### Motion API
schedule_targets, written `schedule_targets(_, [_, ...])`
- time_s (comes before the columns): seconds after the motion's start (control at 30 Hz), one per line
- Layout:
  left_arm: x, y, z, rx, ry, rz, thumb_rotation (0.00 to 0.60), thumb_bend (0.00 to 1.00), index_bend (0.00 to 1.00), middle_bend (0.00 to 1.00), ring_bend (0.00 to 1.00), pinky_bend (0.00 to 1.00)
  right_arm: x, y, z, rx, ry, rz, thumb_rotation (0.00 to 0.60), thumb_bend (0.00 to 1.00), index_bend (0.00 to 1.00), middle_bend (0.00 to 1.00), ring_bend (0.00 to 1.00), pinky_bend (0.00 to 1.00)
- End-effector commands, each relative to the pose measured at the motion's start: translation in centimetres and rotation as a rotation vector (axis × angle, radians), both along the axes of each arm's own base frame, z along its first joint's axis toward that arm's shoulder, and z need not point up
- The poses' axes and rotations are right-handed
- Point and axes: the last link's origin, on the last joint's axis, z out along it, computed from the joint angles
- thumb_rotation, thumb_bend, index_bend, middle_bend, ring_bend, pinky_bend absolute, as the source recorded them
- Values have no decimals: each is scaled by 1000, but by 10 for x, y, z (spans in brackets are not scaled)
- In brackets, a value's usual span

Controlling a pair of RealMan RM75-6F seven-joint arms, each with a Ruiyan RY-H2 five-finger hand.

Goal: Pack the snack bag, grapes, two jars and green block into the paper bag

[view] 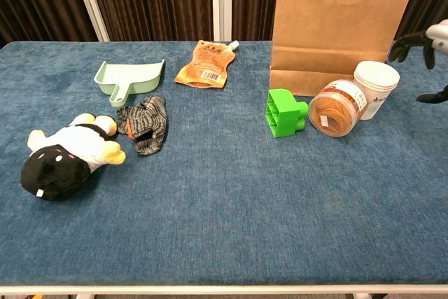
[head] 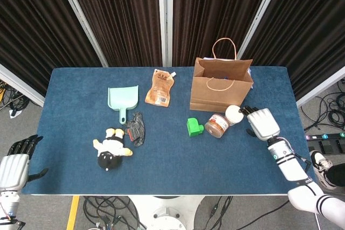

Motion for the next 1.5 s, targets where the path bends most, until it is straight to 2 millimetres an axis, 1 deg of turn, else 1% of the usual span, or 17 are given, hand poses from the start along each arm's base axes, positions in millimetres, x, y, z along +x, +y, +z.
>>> schedule_targets(0.03, [-1,-1,0,1,-3,3,600,31,204,240,184,177,1,-2,-7,-3,25,18,600,79,307,316,478,779])
schedule_targets(0.37, [-6,-2,-1,5,-13,11,600,31,204,240,184,177,1,-8,-27,11,34,30,600,103,313,320,492,800])
schedule_targets(0.53, [-8,-2,-2,1,-17,14,600,31,204,240,184,177,-1,-11,-35,23,40,23,600,120,331,333,503,813])
schedule_targets(0.63, [-8,-1,-3,-1,-19,13,600,31,204,240,184,177,0,-14,-42,29,31,23,600,154,361,355,526,830])
schedule_targets(0.73, [-9,-1,-2,1,-20,14,600,31,204,240,184,177,-2,-16,-45,30,34,24,600,211,420,398,556,855])
schedule_targets(0.8, [-9,0,-2,2,-21,18,600,31,204,240,184,177,-4,-16,-46,26,37,28,600,271,489,448,584,876])
schedule_targets(0.9, [-10,0,-2,0,-22,18,600,31,204,240,184,177,-6,-15,-45,13,34,40,600,363,619,547,637,910])
schedule_targets(0.97, [-10,0,-3,-2,-22,17,600,31,204,240,184,177,-8,-14,-42,10,32,52,600,399,695,601,657,927])
schedule_targets(1.0, [-9,0,-3,-3,-23,16,600,31,204,240,184,177,-9,-14,-41,7,31,59,600,403,713,612,660,930])
schedule_targets(1.13, [-8,1,-2,1,-20,12,600,31,204,240,184,177,-7,-9,-26,-10,11,105,600,405,753,638,661,935])
schedule_targets(1.23, [-7,2,-1,0,-16,11,600,31,204,240,184,177,1,0,-5,-17,-21,169,600,405,754,639,659,935])
schedule_targets(1.37, [-6,3,-1,0,-13,4,600,31,204,240,184,177,21,18,30,-48,-86,270,600,405,756,640,659,935])
schedule_targets(1.5, [-3,3,-1,0,-10,-4,600,31,204,240,184,177,49,36,72,-105,-177,343,600,405,759,643,659,935])
